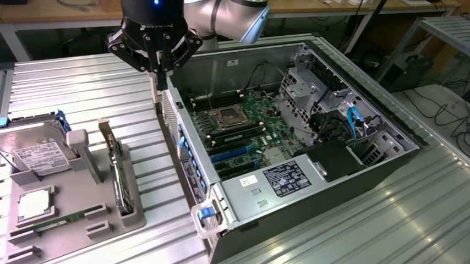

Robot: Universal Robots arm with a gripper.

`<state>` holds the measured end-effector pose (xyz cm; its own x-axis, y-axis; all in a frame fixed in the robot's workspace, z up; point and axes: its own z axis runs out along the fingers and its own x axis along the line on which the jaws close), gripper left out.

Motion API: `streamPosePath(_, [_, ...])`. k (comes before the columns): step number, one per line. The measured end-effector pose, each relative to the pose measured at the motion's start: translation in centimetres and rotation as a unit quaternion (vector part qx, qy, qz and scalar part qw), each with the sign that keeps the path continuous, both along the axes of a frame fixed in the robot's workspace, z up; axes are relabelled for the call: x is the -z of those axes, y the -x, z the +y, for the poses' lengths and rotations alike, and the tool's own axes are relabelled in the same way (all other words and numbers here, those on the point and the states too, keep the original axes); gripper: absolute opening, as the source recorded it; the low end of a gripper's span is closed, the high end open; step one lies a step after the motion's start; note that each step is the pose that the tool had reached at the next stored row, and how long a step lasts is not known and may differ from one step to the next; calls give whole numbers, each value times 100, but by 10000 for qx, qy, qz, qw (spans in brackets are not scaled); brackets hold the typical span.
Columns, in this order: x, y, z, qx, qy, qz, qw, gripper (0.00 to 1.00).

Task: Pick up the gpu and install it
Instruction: 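Reach for the gpu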

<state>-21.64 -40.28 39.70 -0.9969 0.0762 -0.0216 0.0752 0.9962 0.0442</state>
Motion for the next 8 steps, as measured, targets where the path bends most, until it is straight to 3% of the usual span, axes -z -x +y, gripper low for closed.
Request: streamPosePath(8, [1,72,-5,0,0,5,10000,11])
